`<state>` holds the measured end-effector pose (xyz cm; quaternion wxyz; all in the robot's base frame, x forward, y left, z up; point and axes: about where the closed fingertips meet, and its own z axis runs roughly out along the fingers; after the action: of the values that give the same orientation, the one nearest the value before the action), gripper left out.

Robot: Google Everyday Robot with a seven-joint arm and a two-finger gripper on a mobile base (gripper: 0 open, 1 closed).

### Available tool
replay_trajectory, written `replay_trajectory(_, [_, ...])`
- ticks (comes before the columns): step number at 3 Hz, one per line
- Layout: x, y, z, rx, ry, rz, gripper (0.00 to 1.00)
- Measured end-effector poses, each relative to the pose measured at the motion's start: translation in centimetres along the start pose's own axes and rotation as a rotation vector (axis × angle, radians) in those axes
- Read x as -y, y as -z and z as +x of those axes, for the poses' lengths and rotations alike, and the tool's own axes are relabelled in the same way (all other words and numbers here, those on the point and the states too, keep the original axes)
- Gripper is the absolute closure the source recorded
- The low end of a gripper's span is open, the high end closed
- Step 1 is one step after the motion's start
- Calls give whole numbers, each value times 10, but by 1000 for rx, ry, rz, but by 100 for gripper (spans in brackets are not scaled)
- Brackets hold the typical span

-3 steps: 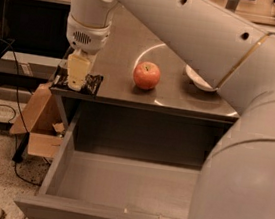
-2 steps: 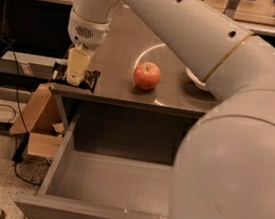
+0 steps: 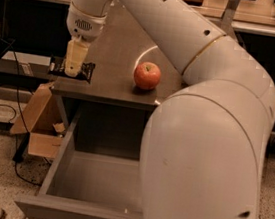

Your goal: Pick rxbar chocolate from top drawer and place on counter

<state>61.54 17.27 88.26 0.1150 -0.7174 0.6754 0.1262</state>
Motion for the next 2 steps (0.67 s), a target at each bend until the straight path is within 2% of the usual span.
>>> replay_trajectory(1, [3, -2, -3, 9, 1, 6, 100])
replay_trajectory(2, [13, -4, 14, -26, -33, 17, 100])
